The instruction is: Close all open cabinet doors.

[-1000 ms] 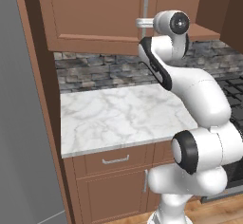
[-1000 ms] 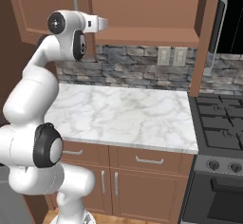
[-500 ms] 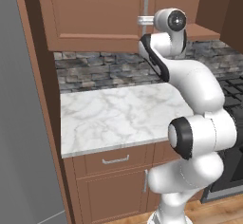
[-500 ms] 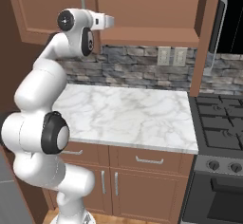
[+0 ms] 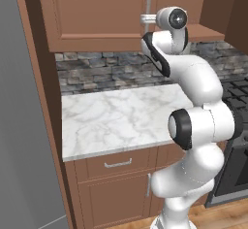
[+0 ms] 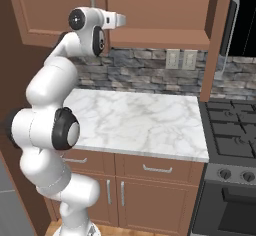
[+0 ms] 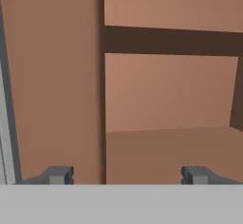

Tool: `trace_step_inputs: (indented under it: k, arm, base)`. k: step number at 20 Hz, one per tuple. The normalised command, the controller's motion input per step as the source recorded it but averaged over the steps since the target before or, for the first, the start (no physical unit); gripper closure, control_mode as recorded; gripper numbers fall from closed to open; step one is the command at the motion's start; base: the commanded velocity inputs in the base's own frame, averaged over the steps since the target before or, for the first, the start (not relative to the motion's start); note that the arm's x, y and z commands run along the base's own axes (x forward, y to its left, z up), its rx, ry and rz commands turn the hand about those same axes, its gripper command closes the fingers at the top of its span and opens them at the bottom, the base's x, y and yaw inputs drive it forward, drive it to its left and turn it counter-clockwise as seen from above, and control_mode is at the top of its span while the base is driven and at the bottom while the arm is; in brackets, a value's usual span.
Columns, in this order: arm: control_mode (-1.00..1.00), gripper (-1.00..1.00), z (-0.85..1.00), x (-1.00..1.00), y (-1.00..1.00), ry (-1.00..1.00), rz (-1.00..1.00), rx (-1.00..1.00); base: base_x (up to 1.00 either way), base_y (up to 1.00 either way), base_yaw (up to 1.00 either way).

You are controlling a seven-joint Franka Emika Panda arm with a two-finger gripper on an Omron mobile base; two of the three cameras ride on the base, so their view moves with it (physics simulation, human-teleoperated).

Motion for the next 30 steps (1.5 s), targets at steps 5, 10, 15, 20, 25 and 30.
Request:
trace_step_inputs:
  k: [5, 10, 15, 20, 25, 30]
  arm:
    - [-1.00, -1.00, 0.00, 0.35, 0.00, 0.00, 0.00, 0.00]
    - [-1.00, -1.00, 0.00, 0.25, 0.00, 0.00, 0.00, 0.00]
    - [-1.00, -1.00, 0.00, 0.36, 0.00, 0.00, 0.00, 0.00]
    - [-1.00, -1.00, 0.00, 0.38, 0.00, 0.00, 0.00, 0.00]
    - [-1.00, -1.00, 0.00, 0.32, 0.06, 0.00, -0.01, 0.00]
    - [-1.00, -1.00, 0.00, 0.32, 0.11, 0.00, -0.02, 0.00]
  base:
    - [0.00, 0.00, 0.00]
    - [0.00, 0.00, 0.00]
    - [0.00, 0.00, 0.00]
    - [0.00, 0.00, 0.00]
    - [0.00, 0.00, 0.00]
    - [0.00, 0.00, 0.00]
